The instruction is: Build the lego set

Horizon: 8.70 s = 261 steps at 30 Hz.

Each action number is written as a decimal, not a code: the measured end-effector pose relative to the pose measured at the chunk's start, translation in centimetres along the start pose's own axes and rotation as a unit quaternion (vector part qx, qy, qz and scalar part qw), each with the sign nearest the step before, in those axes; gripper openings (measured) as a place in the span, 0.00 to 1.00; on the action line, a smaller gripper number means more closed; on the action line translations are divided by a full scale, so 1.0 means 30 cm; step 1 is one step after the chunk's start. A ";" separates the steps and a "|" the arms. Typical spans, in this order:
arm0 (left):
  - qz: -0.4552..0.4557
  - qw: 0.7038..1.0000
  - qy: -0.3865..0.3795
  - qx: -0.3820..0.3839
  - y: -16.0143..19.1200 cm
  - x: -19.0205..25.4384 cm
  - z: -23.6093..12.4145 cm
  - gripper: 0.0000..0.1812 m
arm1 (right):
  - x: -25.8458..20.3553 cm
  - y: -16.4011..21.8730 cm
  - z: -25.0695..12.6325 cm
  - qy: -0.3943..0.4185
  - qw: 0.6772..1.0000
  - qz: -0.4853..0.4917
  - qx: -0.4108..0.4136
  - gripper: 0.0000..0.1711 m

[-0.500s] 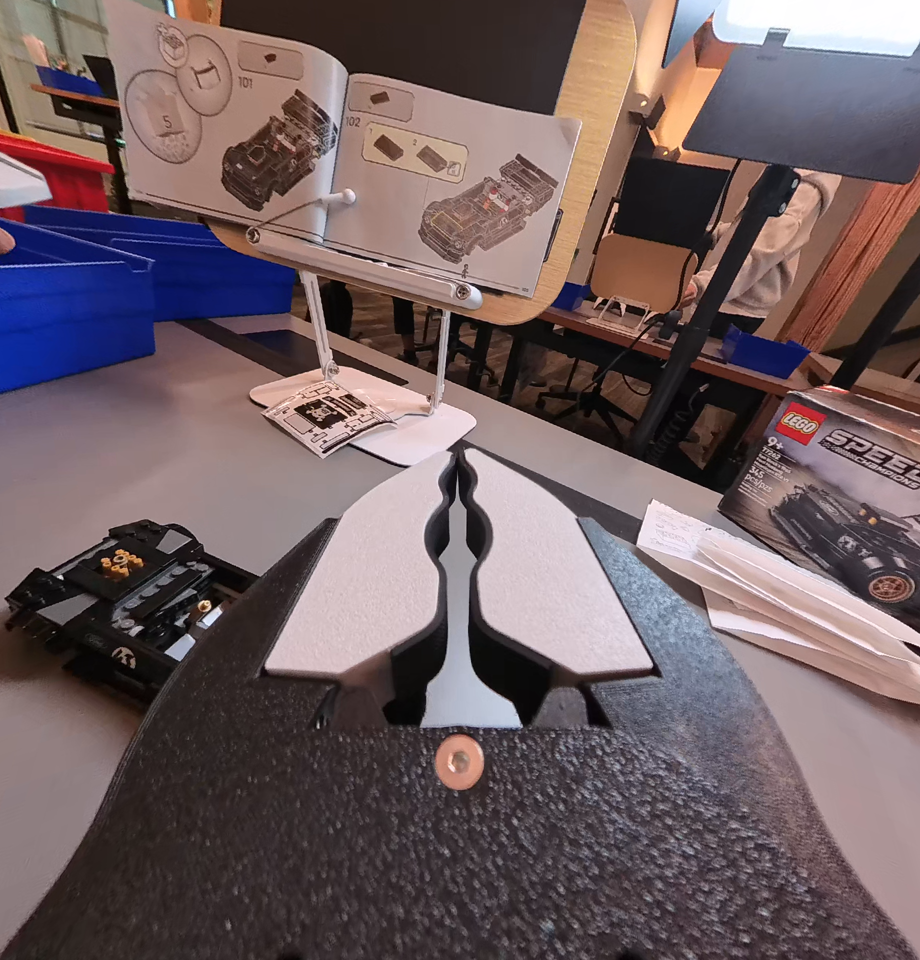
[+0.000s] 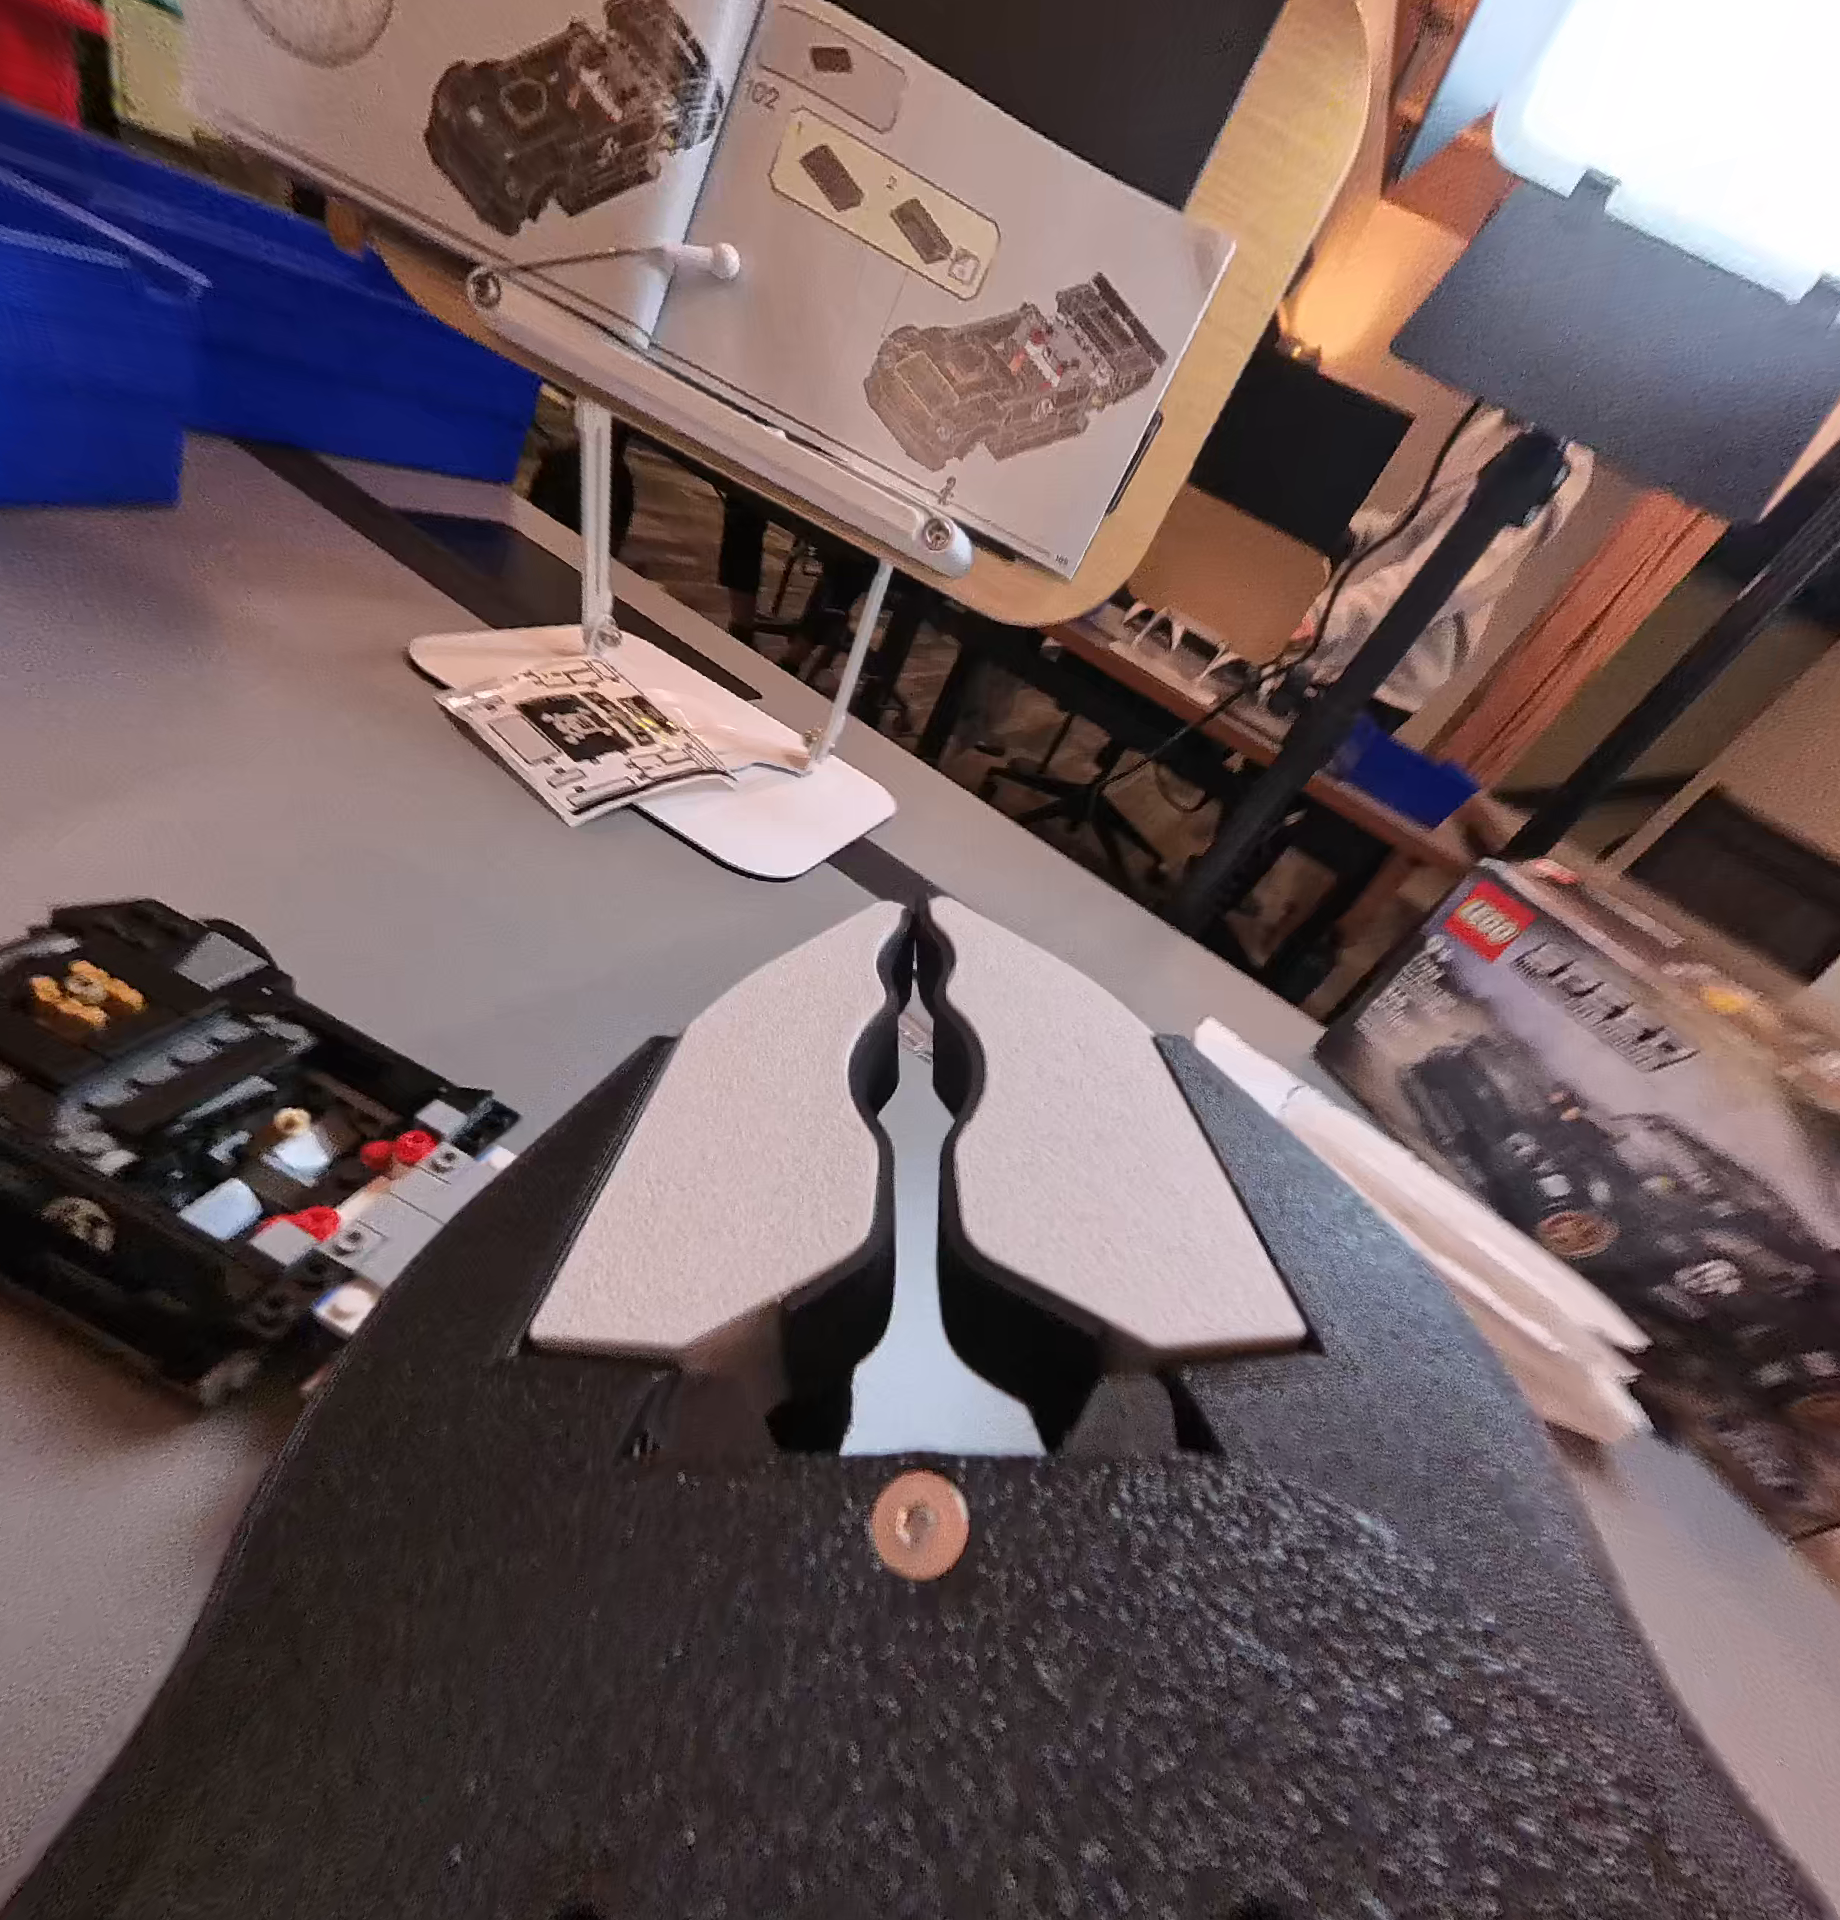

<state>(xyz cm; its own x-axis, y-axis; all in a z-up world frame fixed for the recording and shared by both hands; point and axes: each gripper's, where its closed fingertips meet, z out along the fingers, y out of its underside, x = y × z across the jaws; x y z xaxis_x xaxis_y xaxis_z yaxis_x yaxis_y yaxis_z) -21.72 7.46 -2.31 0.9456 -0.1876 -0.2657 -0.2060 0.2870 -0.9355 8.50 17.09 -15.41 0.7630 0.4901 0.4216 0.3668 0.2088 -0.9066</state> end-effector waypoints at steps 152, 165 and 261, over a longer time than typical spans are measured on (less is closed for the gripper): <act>0.265 0.805 0.200 -0.491 0.514 -0.186 -0.446 0.18 | -0.075 0.033 -0.059 -0.089 0.990 0.112 -0.015 0.00; 0.292 0.788 0.229 -0.492 0.582 -0.050 -0.501 0.18 | -0.100 0.052 -0.048 -0.100 0.988 0.115 -0.029 0.00; -0.224 0.789 -0.125 -0.558 0.932 -0.587 -0.061 0.11 | -0.071 -0.002 -0.097 -0.115 0.980 0.164 0.006 0.00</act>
<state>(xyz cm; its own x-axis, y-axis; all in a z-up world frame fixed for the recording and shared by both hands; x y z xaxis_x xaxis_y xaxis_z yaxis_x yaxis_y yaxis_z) -44.59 17.07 -24.21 0.9780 0.1949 0.0736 0.2008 -0.7875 -0.5826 8.40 13.55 -16.19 0.6985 0.7094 0.0938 0.1149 0.0182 -0.9932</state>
